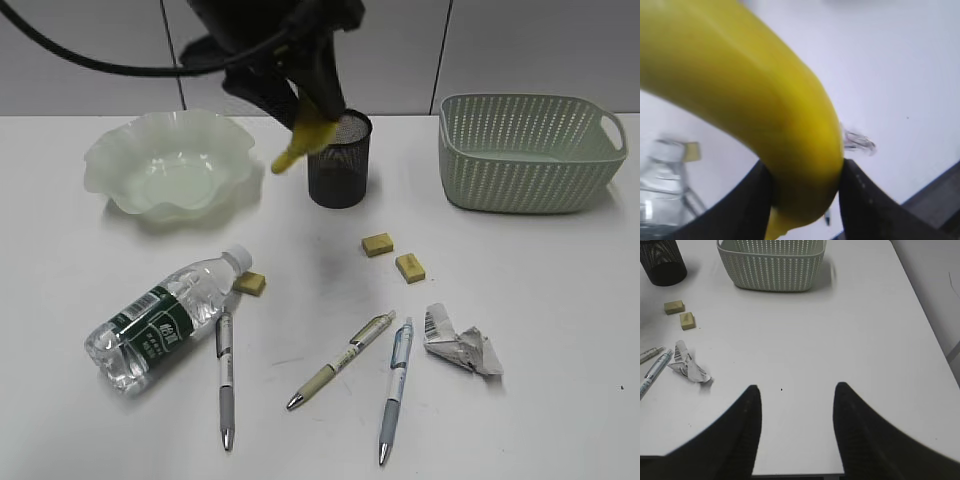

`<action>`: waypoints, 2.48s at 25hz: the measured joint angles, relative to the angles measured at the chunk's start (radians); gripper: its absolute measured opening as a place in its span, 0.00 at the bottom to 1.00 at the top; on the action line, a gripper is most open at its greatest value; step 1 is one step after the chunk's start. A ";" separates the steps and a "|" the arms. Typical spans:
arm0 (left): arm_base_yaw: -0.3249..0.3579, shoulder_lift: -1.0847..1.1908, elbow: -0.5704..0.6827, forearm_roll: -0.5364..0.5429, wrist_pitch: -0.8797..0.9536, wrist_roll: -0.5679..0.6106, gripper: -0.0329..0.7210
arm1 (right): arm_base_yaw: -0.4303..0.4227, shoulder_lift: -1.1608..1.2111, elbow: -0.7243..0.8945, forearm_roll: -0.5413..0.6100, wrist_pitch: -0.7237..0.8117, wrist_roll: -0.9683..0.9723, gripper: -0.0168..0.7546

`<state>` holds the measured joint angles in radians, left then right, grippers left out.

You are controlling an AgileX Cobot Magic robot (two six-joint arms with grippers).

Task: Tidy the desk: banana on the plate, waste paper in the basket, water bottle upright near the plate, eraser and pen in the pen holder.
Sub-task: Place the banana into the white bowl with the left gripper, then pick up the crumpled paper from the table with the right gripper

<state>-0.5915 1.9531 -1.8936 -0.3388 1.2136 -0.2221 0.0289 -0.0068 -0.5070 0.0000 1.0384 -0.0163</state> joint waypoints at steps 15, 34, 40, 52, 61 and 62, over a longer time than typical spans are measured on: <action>0.297 0.050 0.002 0.382 0.000 0.099 0.45 | 0.000 0.000 0.000 0.000 0.000 0.000 0.52; 0.318 0.295 -0.008 0.329 -0.249 0.198 0.56 | 0.000 0.000 0.000 0.000 0.000 0.000 0.52; 0.318 0.258 -0.038 0.339 -0.121 0.198 0.70 | 0.000 0.000 0.000 0.000 0.000 0.000 0.52; 0.317 -0.050 -0.040 0.443 0.000 0.198 0.71 | 0.000 0.000 0.000 0.000 0.000 0.000 0.52; 0.317 -0.381 0.010 0.455 0.001 0.180 0.71 | 0.000 0.000 0.000 0.000 0.000 0.000 0.52; 0.317 -0.429 0.042 0.454 0.001 0.180 0.71 | 0.000 0.000 0.000 0.000 0.000 0.000 0.52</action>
<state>-0.2745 1.5237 -1.8520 0.1147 1.2142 -0.0425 0.0289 -0.0068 -0.5070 0.0000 1.0384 -0.0163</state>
